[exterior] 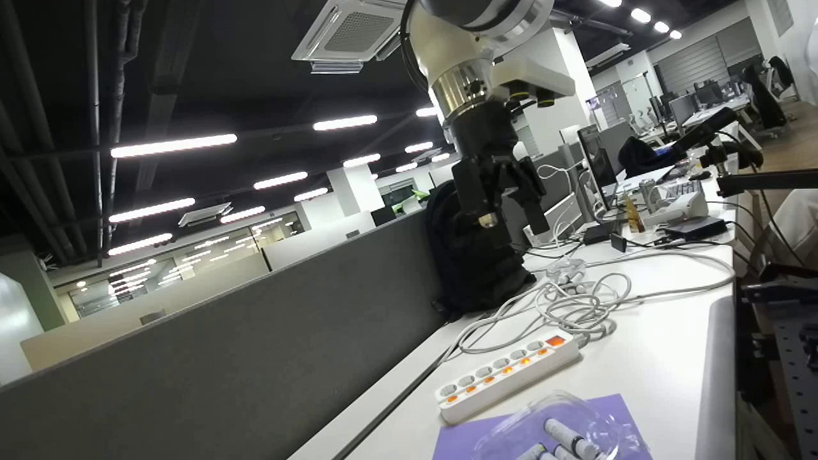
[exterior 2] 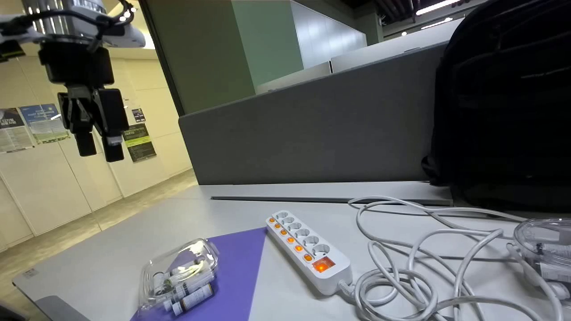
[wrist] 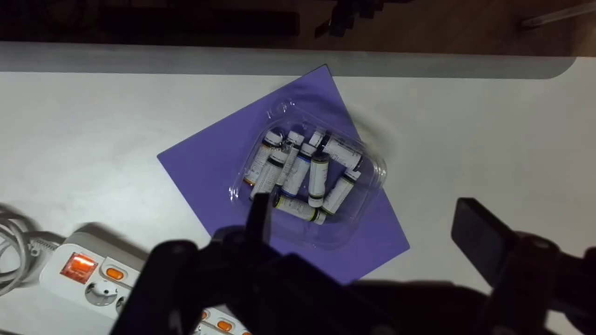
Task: Turn off the switch of the fourth position from the left
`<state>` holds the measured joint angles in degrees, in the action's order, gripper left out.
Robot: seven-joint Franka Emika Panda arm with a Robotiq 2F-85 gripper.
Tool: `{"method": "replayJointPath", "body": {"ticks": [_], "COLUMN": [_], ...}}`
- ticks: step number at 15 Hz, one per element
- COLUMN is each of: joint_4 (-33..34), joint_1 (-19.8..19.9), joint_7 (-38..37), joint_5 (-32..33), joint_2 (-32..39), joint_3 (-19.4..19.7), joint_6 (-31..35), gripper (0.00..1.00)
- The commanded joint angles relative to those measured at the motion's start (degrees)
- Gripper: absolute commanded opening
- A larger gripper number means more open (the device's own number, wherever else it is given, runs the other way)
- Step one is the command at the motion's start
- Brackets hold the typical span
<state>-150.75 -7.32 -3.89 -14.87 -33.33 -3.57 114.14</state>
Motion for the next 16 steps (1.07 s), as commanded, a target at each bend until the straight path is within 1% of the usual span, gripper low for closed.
{"method": "replayJointPath", "body": {"ticks": [1, 5, 7, 8, 10, 13, 16], "joint_4": [0.09, 0.09, -0.13, -0.13, 0.53, 2.03, 4.8], "joint_1": [0.37, 0.37, 0.96, 1.53, 2.31, 3.78, 5.85], "joint_7": [0.16, 0.16, -0.41, -0.79, -0.78, -1.73, -5.32], "joint_5": [-0.16, -0.16, 0.63, 1.37, 2.72, 6.68, 12.36], "joint_2": [-0.01, -0.01, 0.67, 1.7, 4.96, 10.86, 17.62], "joint_3": [-0.31, -0.31, -1.04, -1.51, -1.81, -2.5, -3.51], "joint_6": [-0.16, -0.16, 3.7, 7.14, 12.27, 18.58, 20.99], "gripper": [1.0, 1.0, 1.0, 1.0, 1.0, 1.0, 1.0]}}
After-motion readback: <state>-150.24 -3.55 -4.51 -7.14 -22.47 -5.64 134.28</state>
